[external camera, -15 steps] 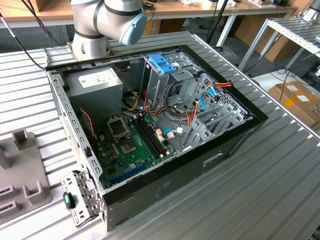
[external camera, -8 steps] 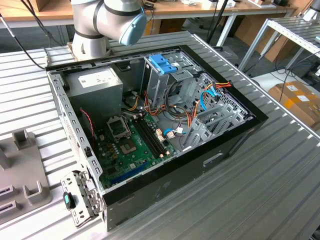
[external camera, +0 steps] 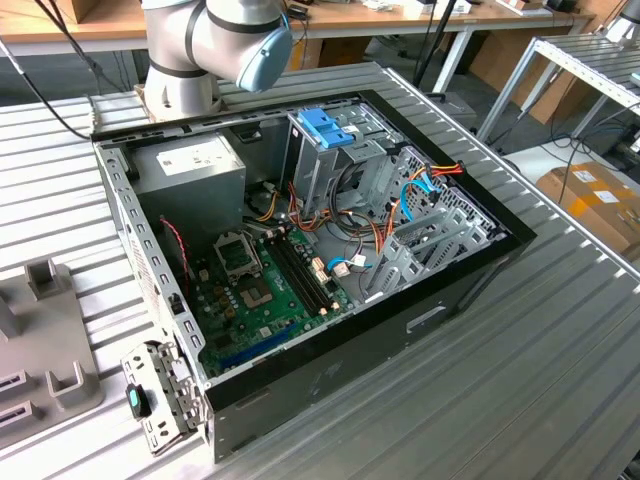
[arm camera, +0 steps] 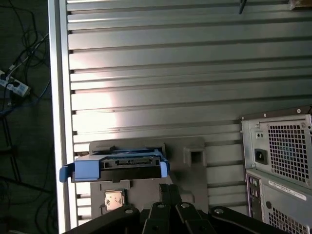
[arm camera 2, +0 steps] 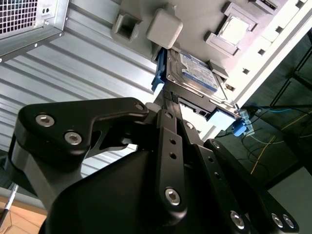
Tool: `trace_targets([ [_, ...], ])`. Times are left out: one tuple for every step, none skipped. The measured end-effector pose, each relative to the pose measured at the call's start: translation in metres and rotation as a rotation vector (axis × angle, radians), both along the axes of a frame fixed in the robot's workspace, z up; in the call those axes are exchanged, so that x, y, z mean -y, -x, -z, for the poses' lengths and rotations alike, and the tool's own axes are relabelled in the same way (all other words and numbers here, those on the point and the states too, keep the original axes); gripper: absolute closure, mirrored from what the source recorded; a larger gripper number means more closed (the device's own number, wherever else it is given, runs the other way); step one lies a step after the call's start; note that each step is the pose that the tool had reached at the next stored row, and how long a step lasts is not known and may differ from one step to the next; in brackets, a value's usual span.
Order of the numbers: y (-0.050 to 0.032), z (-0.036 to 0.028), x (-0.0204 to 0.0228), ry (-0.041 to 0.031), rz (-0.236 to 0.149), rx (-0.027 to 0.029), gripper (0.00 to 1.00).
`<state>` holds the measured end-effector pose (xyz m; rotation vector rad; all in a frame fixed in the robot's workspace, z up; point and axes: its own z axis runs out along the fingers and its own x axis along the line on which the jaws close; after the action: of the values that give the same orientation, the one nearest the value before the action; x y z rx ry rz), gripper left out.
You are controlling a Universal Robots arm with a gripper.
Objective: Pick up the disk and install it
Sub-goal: 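Reach for the disk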
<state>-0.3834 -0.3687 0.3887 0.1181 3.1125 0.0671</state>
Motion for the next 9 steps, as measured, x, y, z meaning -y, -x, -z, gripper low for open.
trace_targets([
  [0.0001,0.0000,0.0000,0.0000,0.000,0.0000,0.89],
  [0.0001,0.0000,0.0000,-0.0001,0.000,0.0001,0.89],
  [0.0002,0.0000,-0.0001,0.0000,0.000,-0.0001,0.89],
  [0.0003,0.0000,-0.0001,0.0000,0.000,0.0000,0.89],
  [0.0003,0.0000,-0.0001,0.0000,0.000,0.0000,0.89],
  [0.0003,0.0000,-0.0001,0.0000,0.000,0.0000,0.89],
  [0.0003,0.0000,0.0000,0.0000,0.000,0.0000,0.89],
  [0.0003,0.0000,0.0000,0.0000,0.000,0.0000,0.89],
  [0.0006,0.0000,0.0000,0.0000,0.000,0.0000,0.89],
])
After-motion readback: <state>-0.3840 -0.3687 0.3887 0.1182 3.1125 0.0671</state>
